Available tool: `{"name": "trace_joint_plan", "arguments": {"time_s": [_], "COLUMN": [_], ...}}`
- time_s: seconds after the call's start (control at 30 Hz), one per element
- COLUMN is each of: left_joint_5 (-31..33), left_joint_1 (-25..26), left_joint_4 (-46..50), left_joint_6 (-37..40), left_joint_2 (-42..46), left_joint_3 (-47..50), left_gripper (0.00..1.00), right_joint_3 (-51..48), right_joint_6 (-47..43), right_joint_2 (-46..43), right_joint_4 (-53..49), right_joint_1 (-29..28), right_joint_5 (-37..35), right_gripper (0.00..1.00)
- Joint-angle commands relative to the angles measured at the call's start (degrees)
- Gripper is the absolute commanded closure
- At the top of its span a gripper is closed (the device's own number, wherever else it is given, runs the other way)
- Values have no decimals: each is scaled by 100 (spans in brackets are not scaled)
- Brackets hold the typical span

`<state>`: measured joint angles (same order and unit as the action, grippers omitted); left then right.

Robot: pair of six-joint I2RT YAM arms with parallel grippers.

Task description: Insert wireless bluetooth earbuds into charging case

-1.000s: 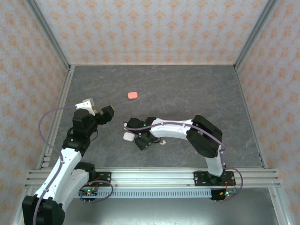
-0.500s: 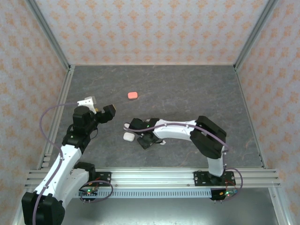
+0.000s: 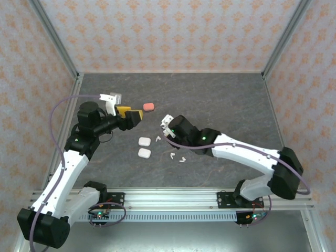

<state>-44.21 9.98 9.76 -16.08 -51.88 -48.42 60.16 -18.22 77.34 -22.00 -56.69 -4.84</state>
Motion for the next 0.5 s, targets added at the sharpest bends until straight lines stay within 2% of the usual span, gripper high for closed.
{"name": "trace_joint_plan", "arguments": {"time_s": [0.0, 0.1, 0.23, 0.47], "left_joint_5": [-881, -1091, -1204, -1228], "left_joint_1": [250, 548, 835, 1189], "left_joint_4": [365, 422, 640, 969], "left_joint_6": [329, 437, 654, 944], "left_joint_2": [-102, -263, -581, -1275], "left_joint_3": [-418, -623, -890, -1213], "left_gripper": [19, 19, 20, 35], "right_joint_3": [-246, -436, -336, -215], "right_joint_6": [-1166, -1691, -2096, -2221], "right_joint_2": [-565, -922, -1116, -979], "right_joint_4": [791, 1211, 1237, 1251], "right_joint_1": [0, 1, 1, 4], "right_joint_5": [-263, -37, 142, 99], "right_gripper": [63, 63, 63, 63]}}
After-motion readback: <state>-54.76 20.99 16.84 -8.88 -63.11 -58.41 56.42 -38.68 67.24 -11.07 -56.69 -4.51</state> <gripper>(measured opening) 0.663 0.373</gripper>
